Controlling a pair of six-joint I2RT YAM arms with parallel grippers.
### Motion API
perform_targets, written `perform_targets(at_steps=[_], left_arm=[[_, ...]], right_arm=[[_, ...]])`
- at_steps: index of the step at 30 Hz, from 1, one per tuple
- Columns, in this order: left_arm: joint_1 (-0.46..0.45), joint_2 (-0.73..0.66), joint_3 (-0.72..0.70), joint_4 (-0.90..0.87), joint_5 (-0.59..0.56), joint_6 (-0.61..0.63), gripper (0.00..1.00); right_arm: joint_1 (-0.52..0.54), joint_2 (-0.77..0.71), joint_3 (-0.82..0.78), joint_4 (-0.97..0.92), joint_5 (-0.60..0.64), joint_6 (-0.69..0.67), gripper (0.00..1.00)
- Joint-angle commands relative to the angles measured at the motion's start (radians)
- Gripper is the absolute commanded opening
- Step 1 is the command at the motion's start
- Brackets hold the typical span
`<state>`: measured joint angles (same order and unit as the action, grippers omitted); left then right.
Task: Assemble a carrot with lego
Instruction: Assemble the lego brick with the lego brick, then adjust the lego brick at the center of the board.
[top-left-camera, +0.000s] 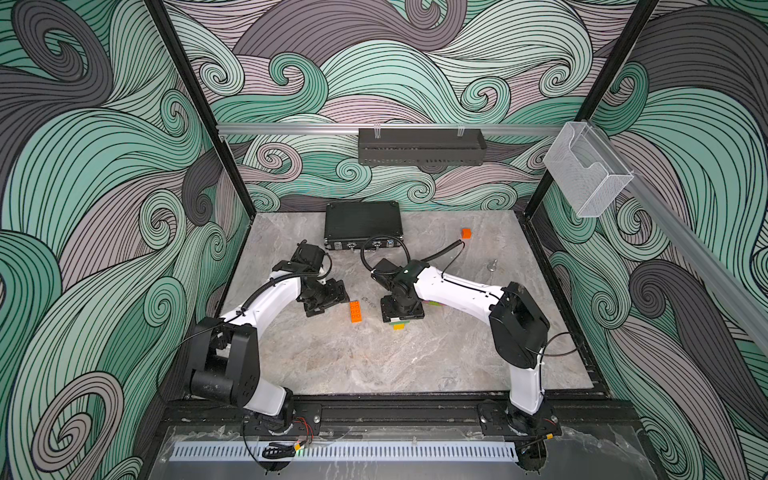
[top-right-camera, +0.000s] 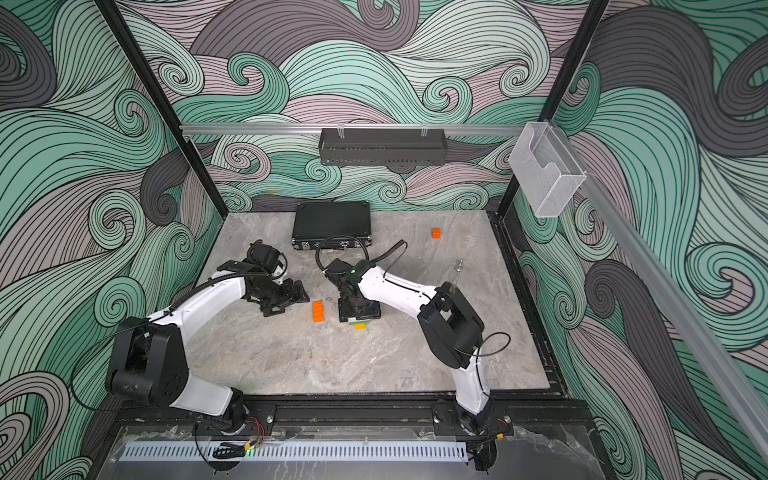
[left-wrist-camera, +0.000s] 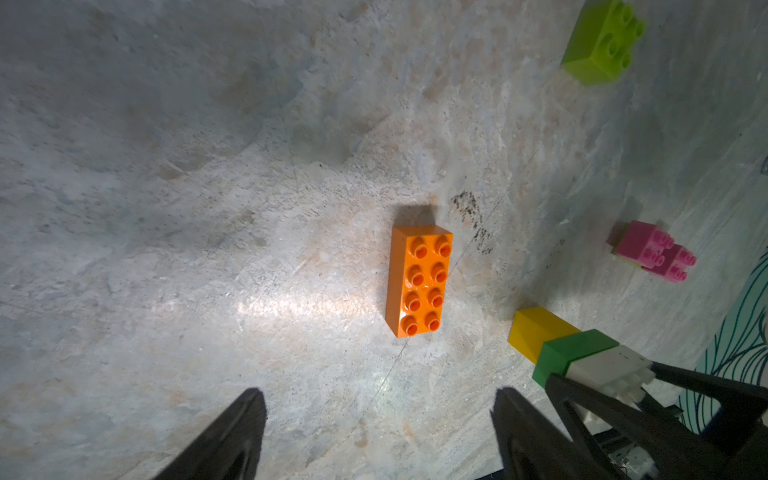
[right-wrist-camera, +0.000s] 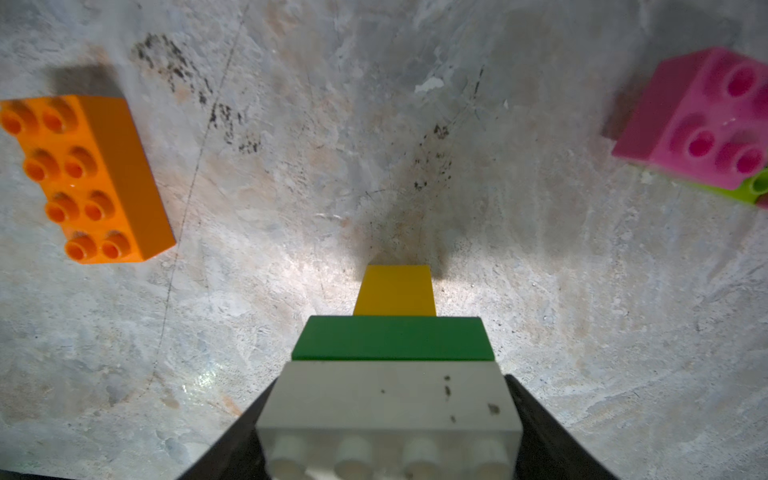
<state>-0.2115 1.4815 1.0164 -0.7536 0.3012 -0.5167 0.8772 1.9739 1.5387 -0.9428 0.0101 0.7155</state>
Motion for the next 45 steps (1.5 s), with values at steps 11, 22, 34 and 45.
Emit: perform_targets(at_steps=[11,22,34,45], left_arm=[[-0.108,0.121,0.042,-0.004,-0.061,-0.005,0.83],[-0.219,0.170,-0.014,0.190,-0.060,-0.229,0.87],[-0.325,0.292,0.035,0.329,-0.040,-0.410,0.88],[-0.328,0.330,0.281,0.063,-0.223,-0.224,0.87]], right_arm=[[0.001,-0.125,0.063,-0.023,0.027,0.002,0.97],[-0.023,-0.313,0.002,-0.034,0.094,0.018,0.99],[-0.097,-0.423,-0.077,-0.034,0.109,0.006,0.99],[-0.110,-0.438,-0.095,-0.030,0.090,-0.001,0.99]])
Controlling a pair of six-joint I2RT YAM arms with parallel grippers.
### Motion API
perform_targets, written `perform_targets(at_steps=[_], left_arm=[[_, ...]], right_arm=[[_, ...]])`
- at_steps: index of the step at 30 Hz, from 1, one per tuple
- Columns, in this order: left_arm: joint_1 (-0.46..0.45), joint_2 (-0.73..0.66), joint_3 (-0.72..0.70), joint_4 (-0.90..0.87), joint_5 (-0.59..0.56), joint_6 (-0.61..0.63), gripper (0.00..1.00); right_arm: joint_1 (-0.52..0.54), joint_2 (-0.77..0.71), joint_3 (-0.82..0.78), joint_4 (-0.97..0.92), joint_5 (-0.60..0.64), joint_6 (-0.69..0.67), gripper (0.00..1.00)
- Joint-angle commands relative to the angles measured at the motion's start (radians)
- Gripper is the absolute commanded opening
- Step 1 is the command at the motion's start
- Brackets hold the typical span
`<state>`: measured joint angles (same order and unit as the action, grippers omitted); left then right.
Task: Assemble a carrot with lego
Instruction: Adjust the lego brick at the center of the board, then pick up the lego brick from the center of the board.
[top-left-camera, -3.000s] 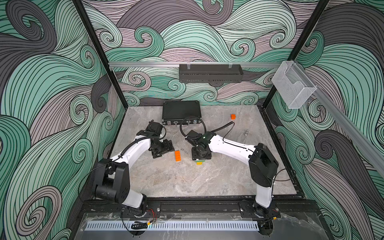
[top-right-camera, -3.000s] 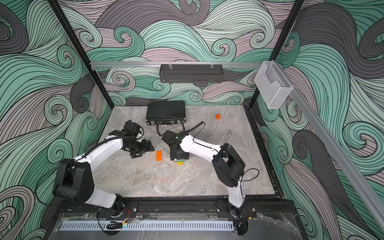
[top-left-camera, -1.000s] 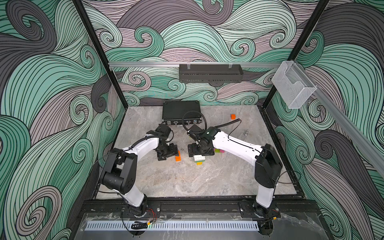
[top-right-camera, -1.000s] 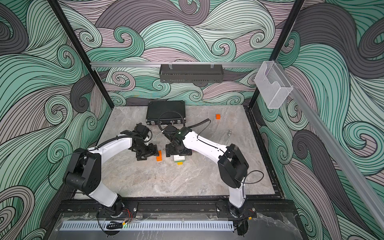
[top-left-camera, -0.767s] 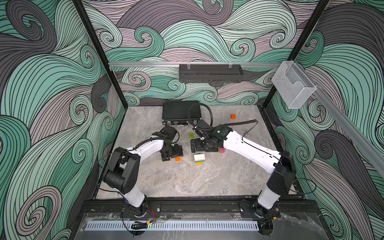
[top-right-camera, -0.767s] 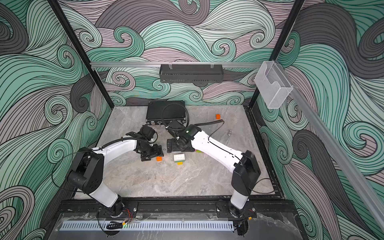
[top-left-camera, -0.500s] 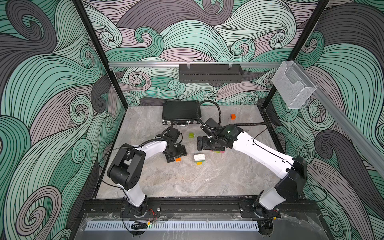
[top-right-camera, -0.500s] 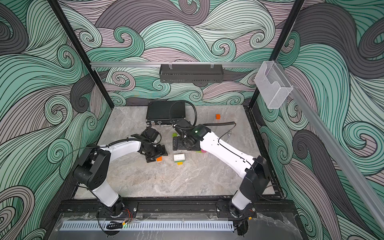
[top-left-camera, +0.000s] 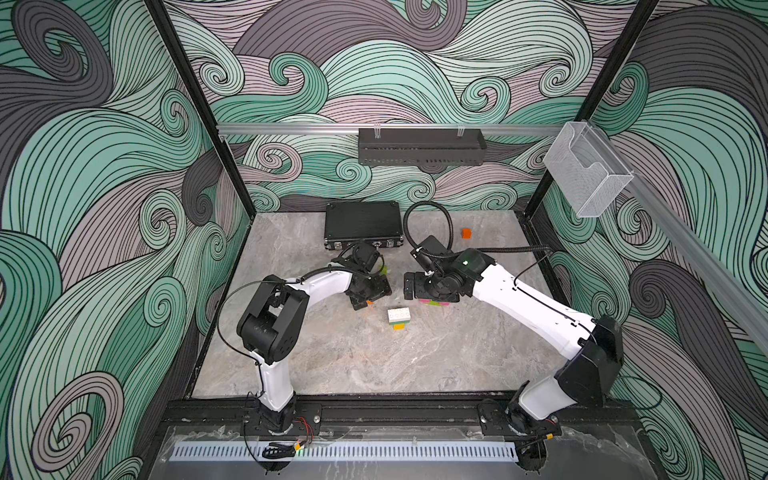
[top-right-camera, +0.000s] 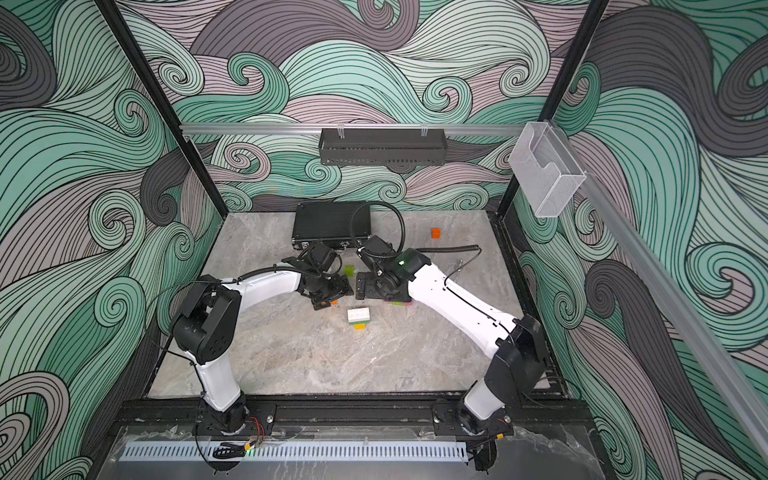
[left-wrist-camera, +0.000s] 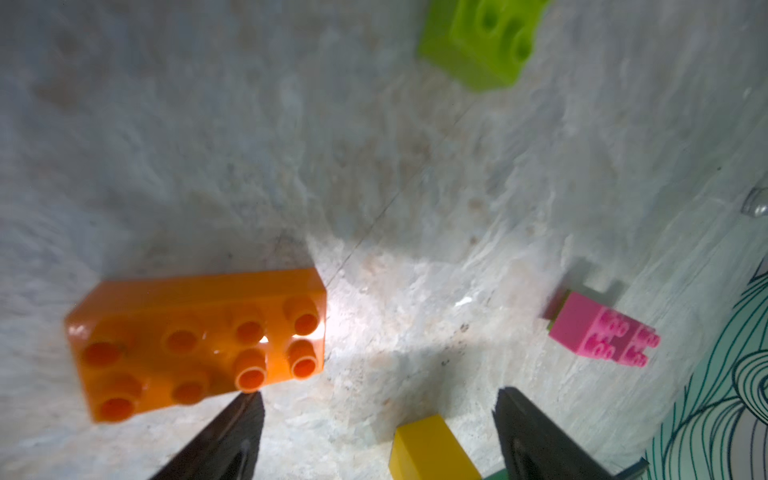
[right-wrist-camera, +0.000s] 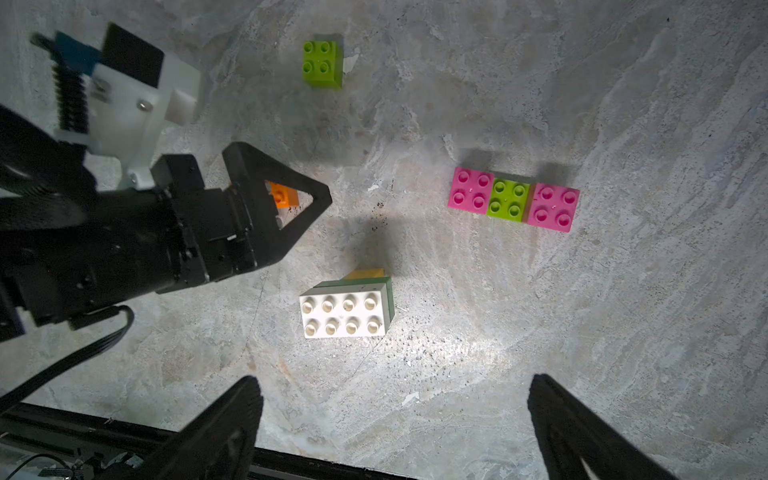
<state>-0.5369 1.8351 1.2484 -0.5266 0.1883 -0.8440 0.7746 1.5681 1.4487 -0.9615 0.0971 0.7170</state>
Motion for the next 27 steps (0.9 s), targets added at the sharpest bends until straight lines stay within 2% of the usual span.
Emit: perform_targets(at_steps=[1,5,7,9,17,22,27], left_arm=[[-0.004,-0.038,0.063,-0.218,-0.148,0.148,0.87],[-0.003,-0.033,0.145,-0.398,-0.257,0.272,0.86],[-0.002,0.019,0.211,-0.506,-0.323,0.239,0.84],[-0.001,0.057,0.245,-0.547,-0.323,0.196,0.83],[-0.001,0.111,0.246,-0.464,-0.241,0.076,0.95],[0.000,0.120,0.190,-0.336,-0.204,0.048,0.95],[0.000,0.132,0.167,-0.276,-0.206,0.038,0.91]], right_arm=[[-0.009,-0.035,-0.007,-0.012,0.002,-0.002,1.00],[-0.011,-0.033,-0.016,-0.001,-0.009,-0.005,0.99],[-0.013,-0.030,-0.024,0.013,-0.015,-0.002,0.99],[-0.017,-0.031,-0.032,0.025,-0.020,-0.001,1.00],[-0.055,-0.075,-0.075,0.047,-0.040,-0.002,1.00],[-0.084,-0.100,-0.104,0.062,-0.048,-0.002,1.00],[-0.099,-0.111,-0.116,0.068,-0.057,-0.005,1.00]])
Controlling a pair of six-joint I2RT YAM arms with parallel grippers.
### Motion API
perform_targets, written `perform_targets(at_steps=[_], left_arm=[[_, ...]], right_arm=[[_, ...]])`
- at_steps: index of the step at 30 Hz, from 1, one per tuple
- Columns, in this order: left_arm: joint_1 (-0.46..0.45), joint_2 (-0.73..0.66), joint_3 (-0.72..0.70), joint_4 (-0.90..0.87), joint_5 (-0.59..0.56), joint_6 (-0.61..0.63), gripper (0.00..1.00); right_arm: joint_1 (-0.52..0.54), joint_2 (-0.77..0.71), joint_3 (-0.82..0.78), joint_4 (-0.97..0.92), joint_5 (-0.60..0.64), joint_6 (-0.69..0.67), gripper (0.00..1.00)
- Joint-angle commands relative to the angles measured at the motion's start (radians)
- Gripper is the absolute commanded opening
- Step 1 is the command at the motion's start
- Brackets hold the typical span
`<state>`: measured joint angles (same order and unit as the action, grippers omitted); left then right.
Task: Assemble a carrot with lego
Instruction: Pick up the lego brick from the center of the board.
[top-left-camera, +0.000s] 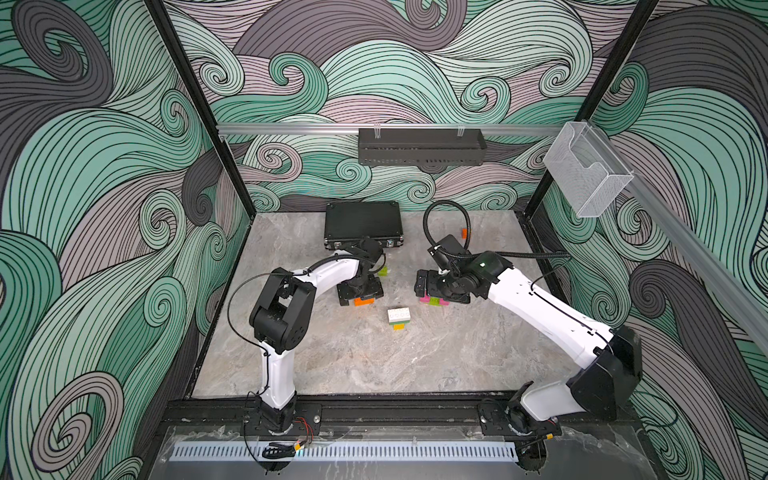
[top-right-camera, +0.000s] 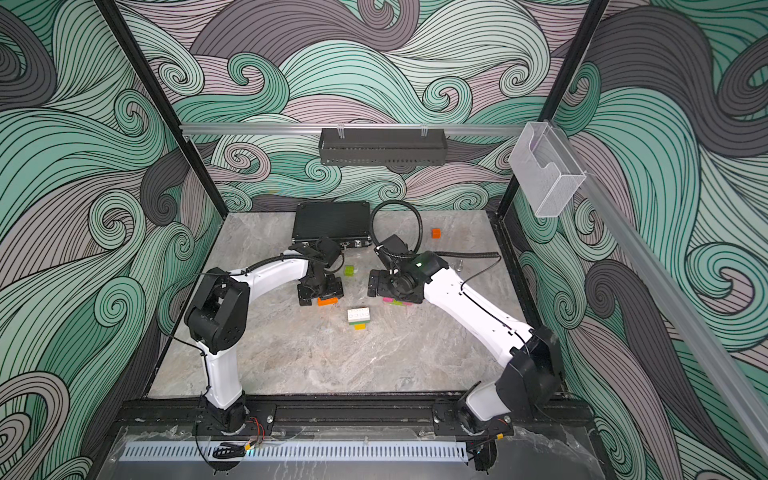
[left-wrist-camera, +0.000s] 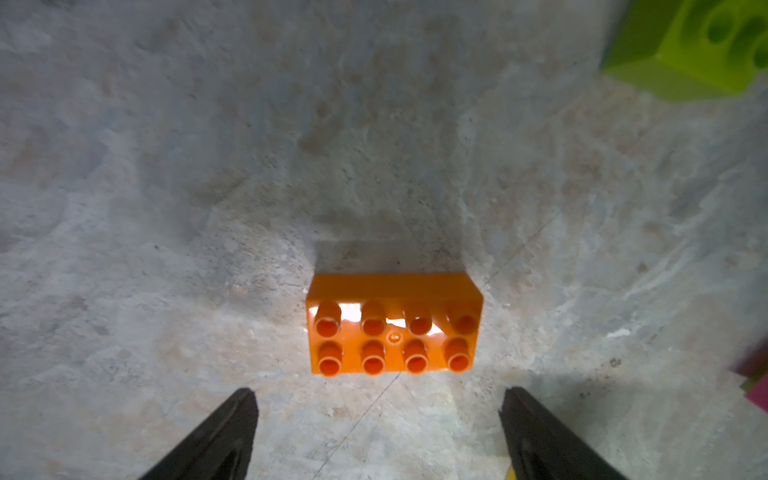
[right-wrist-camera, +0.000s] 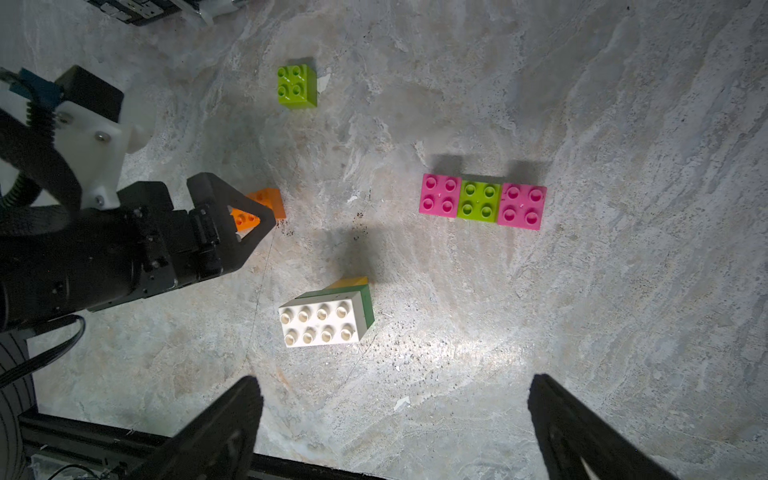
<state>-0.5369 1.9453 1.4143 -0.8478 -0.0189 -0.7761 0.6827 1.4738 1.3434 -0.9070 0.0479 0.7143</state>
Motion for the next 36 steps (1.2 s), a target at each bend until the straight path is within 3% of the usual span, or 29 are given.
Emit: perform_targets(at_steps=[1,23,31,36], left_arm=[[0.000,0.025,0.000,0.054,0.000,-0.025,0.90],[-0.001,0.075,0.005,0.070,-0.071,0.000,0.76],[-0.004,0.078,-0.003,0.078,-0.065,0.001,0.62],[-0.003,0.067,0.000,0.053,-0.073,0.004,0.44]], right_arm=[[-0.008,-0.017,-0.012,0.013,-0.009,-0.003,1.00],[-0.018,-0.019,-0.029,0.032,-0.022,0.011,1.00],[-0.018,-0.022,-0.030,0.032,-0.022,0.013,1.00],[-0.018,-0.025,-0.034,0.034,-0.020,0.013,1.00]])
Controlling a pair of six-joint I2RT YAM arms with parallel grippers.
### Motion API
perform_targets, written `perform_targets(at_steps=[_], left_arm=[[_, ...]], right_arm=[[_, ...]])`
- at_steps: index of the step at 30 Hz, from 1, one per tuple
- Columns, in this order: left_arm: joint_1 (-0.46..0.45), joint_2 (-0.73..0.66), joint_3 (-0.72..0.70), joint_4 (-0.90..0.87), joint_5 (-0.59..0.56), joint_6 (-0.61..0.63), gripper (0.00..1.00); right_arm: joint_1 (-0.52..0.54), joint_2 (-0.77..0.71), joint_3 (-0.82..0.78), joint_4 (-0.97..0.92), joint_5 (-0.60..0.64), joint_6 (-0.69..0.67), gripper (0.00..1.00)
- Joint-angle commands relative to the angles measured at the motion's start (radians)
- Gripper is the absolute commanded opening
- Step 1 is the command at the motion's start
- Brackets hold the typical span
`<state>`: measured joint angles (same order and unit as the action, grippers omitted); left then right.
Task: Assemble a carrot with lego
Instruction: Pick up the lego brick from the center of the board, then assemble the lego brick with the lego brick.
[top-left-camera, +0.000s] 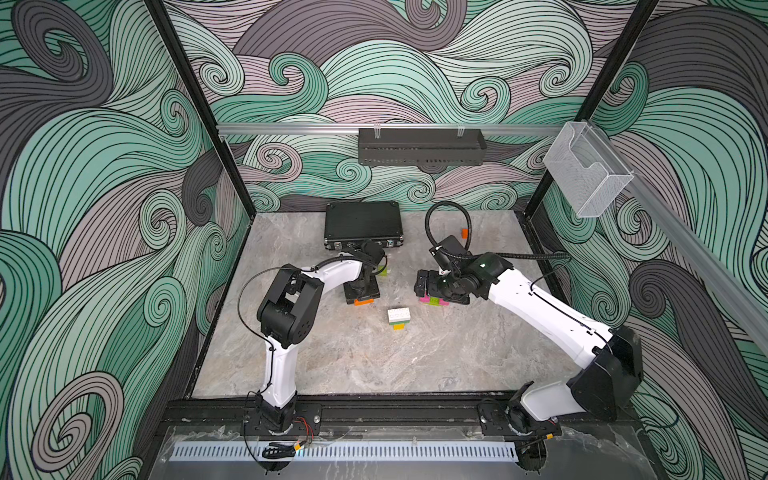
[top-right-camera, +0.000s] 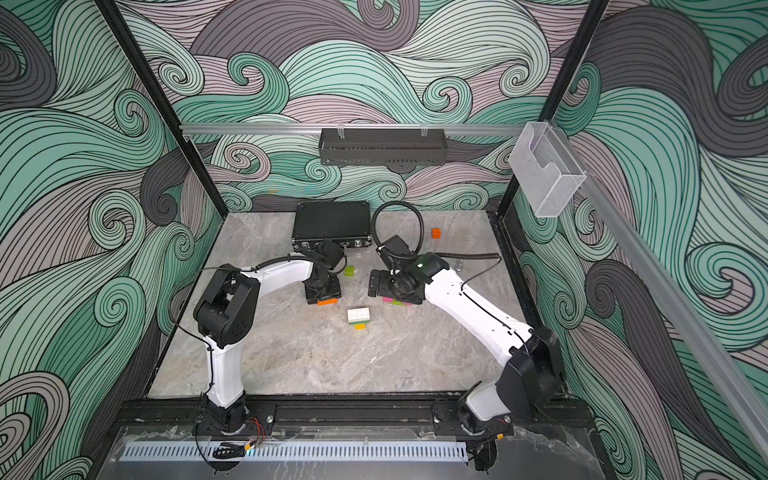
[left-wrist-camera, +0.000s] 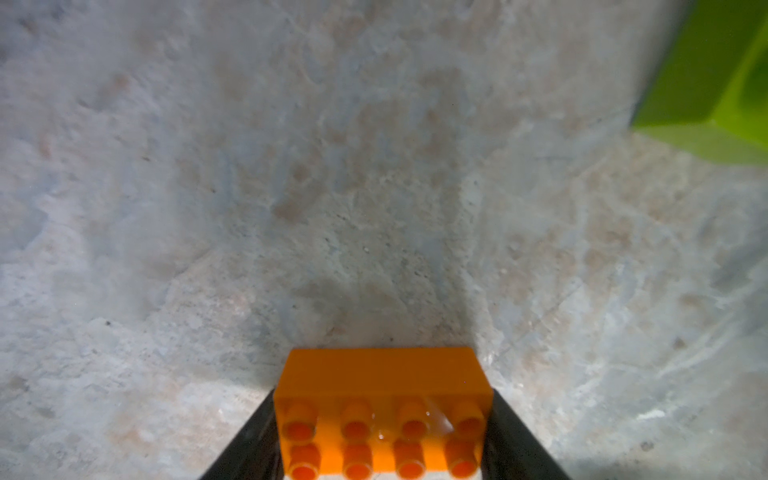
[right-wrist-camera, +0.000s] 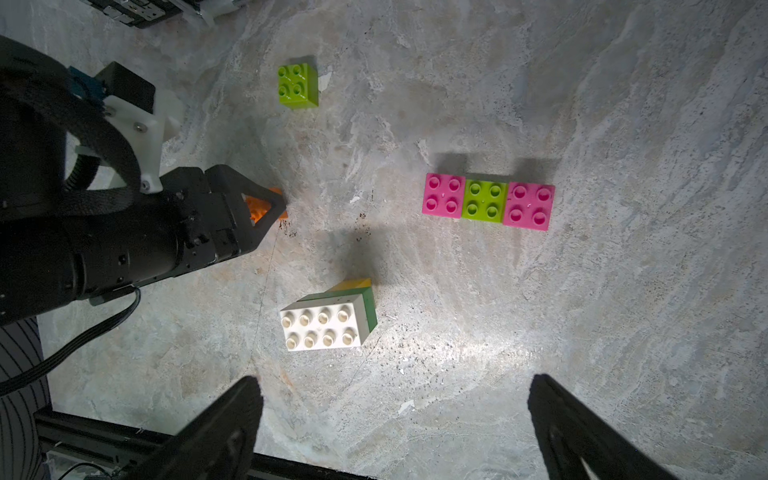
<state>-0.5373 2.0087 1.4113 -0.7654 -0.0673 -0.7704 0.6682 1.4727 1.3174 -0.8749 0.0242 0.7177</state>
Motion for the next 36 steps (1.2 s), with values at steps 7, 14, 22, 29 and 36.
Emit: perform_targets(at_steps=[7,14,22,29,36], left_arm=[[-0.010,-0.147,0.033,-0.171,-0.057,0.005,0.21],[-0.098,-0.308,0.046,-0.293,-0.015,-0.060,0.05],[-0.251,-0.302,0.108,-0.327,0.032,-0.174,0.00],[-0.353,-0.202,0.222,-0.328,0.029,-0.183,0.00],[-0.361,-0.152,0.247,-0.335,-0.002,-0.166,0.00]], right_arm=[[-0.031,-0.050,-0.092,0.065,-0.049,0.011,1.00],[-0.095,-0.103,-0.260,0.207,-0.180,-0.004,1.00],[-0.193,-0.165,-0.369,0.284,-0.306,-0.037,1.00],[-0.255,-0.235,-0.470,0.354,-0.429,-0.033,0.99],[-0.303,-0.272,-0.518,0.369,-0.511,-0.027,1.00]])
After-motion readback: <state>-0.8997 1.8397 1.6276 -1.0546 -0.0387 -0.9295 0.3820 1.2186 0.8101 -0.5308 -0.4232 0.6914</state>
